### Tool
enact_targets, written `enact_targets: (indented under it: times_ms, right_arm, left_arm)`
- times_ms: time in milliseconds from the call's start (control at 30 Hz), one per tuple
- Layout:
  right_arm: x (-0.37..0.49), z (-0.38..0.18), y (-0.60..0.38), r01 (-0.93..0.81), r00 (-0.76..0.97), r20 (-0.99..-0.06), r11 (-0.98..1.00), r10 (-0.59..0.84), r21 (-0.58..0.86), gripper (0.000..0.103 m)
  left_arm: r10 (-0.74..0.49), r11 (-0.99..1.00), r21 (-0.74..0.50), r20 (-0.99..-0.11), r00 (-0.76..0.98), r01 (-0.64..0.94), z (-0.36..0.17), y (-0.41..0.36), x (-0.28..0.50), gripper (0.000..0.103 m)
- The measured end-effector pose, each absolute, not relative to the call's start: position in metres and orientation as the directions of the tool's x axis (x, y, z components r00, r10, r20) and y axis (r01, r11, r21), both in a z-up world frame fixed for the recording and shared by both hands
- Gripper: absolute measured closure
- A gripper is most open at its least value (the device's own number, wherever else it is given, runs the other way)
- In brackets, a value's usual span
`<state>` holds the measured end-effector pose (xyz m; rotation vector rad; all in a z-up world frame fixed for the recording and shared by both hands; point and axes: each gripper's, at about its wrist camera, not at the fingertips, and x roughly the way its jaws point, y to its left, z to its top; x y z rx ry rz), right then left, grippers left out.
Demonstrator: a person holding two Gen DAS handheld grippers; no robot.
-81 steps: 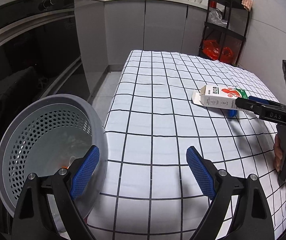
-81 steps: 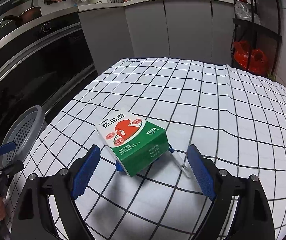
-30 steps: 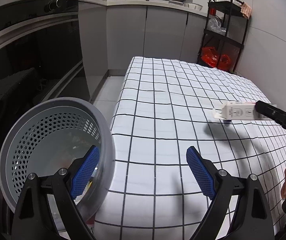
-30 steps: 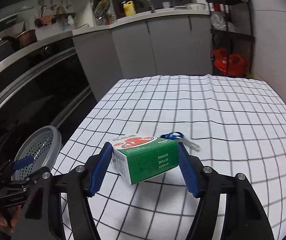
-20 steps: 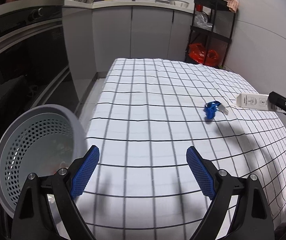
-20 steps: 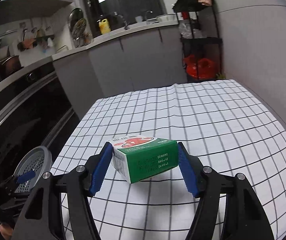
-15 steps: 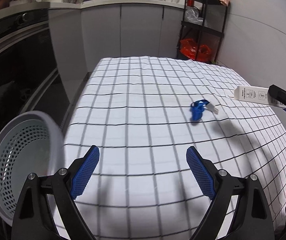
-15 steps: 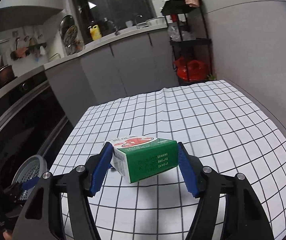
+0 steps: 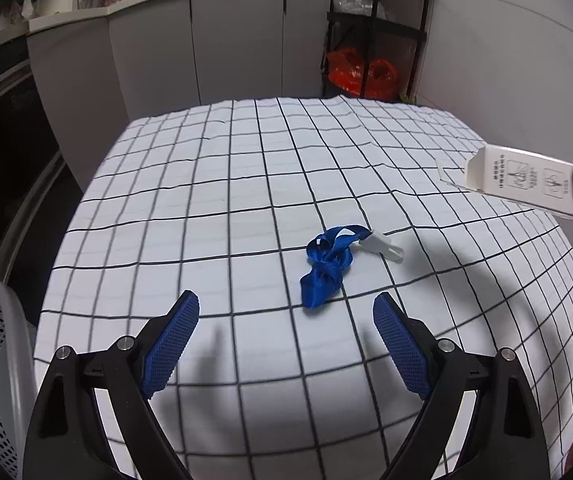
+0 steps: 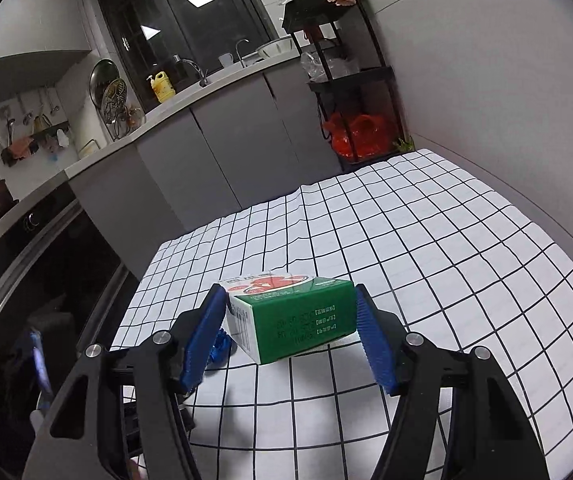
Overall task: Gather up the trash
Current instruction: 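Grasp the blue ribbon with the left gripper while the right gripper holds the carton, then carry the ribbon in the left gripper and carton in the right over the basket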
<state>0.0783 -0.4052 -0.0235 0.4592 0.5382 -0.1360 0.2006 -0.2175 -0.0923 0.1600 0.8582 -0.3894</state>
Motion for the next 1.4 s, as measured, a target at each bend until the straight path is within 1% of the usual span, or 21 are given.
enact_targets:
  times_ms: [333, 433, 500, 533, 567, 600, 633, 667, 700, 800, 1000, 1267, 1400]
  right_arm:
    - [0.081, -0.024, -0.411, 0.241, 0.850, -0.526, 0.880, 0.012, 0.409, 0.041]
    - [0.081, -0.023, -0.411, 0.236, 0.850, -0.526, 0.882, 0.016, 0.408, 0.041]
    - [0.082, -0.022, -0.410, 0.233, 0.851, -0.525, 0.884, 0.017, 0.406, 0.041]
    - [0.081, -0.022, -0.410, 0.232, 0.851, -0.525, 0.884, 0.017, 0.405, 0.041]
    - [0.081, -0.022, -0.411, 0.232, 0.850, -0.526, 0.885, 0.017, 0.404, 0.041]
    - [0.081, -0.022, -0.411, 0.233, 0.850, -0.526, 0.885, 0.017, 0.404, 0.041]
    - [0.082, -0.022, -0.411, 0.232, 0.851, -0.525, 0.884, 0.018, 0.406, 0.041]
    - [0.081, -0.022, -0.411, 0.230, 0.852, -0.524, 0.885, 0.019, 0.406, 0.041]
    - [0.081, -0.022, -0.411, 0.230, 0.852, -0.524, 0.886, 0.018, 0.403, 0.041]
    - [0.081, -0.021, -0.409, 0.229, 0.851, -0.525, 0.888, 0.017, 0.400, 0.041]
    - [0.083, -0.018, -0.404, 0.218, 0.853, -0.522, 0.891, 0.024, 0.398, 0.041]
    - [0.088, -0.013, -0.385, 0.185, 0.855, -0.516, 0.905, 0.044, 0.383, 0.042]
    - [0.090, -0.009, -0.367, 0.149, 0.857, -0.510, 0.913, 0.073, 0.381, 0.042]
  left_arm:
    - [-0.245, 0.921, -0.013, -0.798, 0.551, 0.390, -0.113, -0.243, 0.228, 0.016]
    - [-0.241, 0.923, -0.014, -0.800, 0.549, 0.385, -0.115, -0.246, 0.232, 0.022]
    - [-0.248, 0.922, -0.025, -0.805, 0.539, 0.387, -0.116, -0.247, 0.235, 0.032]
    - [-0.250, 0.921, -0.029, -0.806, 0.536, 0.387, -0.117, -0.247, 0.234, 0.035]
    - [-0.253, 0.921, -0.034, -0.809, 0.531, 0.388, -0.117, -0.247, 0.234, 0.043]
    - [-0.255, 0.921, -0.038, -0.811, 0.526, 0.388, -0.118, -0.247, 0.235, 0.053]
    - [-0.253, 0.921, -0.033, -0.808, 0.532, 0.387, -0.117, -0.246, 0.234, 0.059]
    - [-0.257, 0.919, -0.036, -0.809, 0.528, 0.392, -0.116, -0.246, 0.233, 0.074]
    - [-0.258, 0.918, -0.037, -0.810, 0.526, 0.394, -0.116, -0.247, 0.233, 0.082]
    - [-0.277, 0.916, -0.057, -0.807, 0.521, 0.398, -0.112, -0.242, 0.230, 0.083]
    - [-0.289, 0.917, -0.060, -0.782, 0.552, 0.395, -0.094, -0.220, 0.212, 0.084]
    - [-0.256, 0.937, -0.030, -0.739, 0.624, 0.349, -0.056, -0.170, 0.183, 0.084]
    - [-0.220, 0.949, 0.002, -0.709, 0.670, 0.314, -0.038, -0.142, 0.168, 0.084]
